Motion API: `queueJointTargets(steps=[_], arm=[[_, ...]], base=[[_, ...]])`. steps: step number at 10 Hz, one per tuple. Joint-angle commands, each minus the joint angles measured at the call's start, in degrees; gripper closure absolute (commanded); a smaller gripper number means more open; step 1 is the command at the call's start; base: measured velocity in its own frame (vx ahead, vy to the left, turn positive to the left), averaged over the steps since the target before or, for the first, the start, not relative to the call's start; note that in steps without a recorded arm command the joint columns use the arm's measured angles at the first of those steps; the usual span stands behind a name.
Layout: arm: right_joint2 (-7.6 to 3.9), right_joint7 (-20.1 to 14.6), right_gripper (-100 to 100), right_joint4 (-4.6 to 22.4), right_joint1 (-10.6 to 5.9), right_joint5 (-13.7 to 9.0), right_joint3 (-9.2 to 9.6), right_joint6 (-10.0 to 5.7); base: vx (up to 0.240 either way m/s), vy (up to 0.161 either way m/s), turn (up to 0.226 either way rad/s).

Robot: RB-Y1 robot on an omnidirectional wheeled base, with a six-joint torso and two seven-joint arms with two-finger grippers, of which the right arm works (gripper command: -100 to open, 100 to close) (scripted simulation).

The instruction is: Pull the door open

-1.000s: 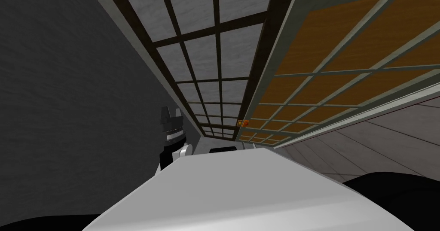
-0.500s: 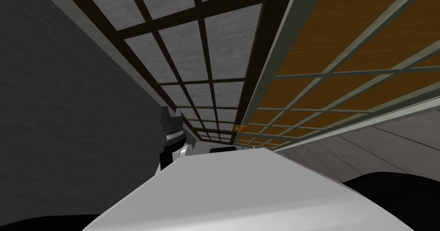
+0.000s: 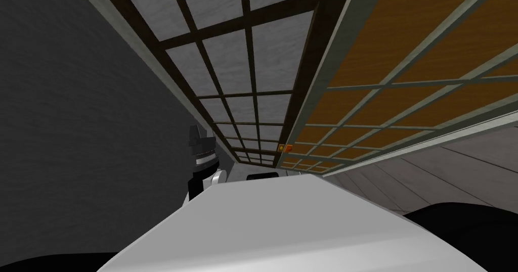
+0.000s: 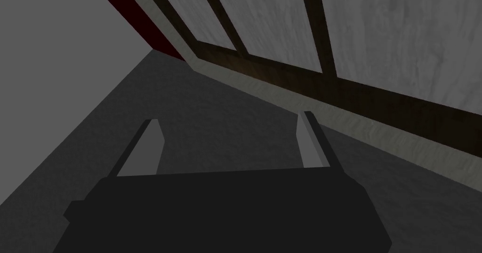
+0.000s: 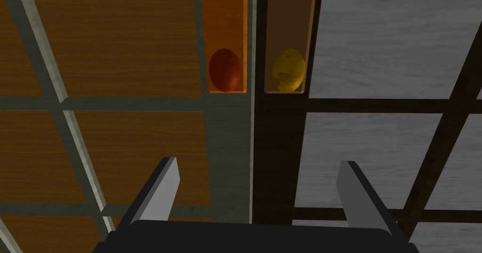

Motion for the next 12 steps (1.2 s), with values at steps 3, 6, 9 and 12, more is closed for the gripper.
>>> queueJointTargets(steps=[3, 6, 9, 12], arm=[[-2.25, -0.9, -100, 1.6, -0.77, 0.2, -1.89, 1.01], [-4.46, -2.0, -100, 3.6, -1.76, 0.5, -4.33, 2.43], [-5.99, -3.0, -100, 5.4, -2.69, 0.9, -6.50, 3.69], [-7.74, -4.4, -100, 8.0, -4.24, 1.4, -9.69, 5.56]], base=[[-0.187, 0.161, 0.040], [-0.179, 0.160, 0.001], [-0.170, 0.105, -0.021], [-0.129, 0.041, -0.039]])
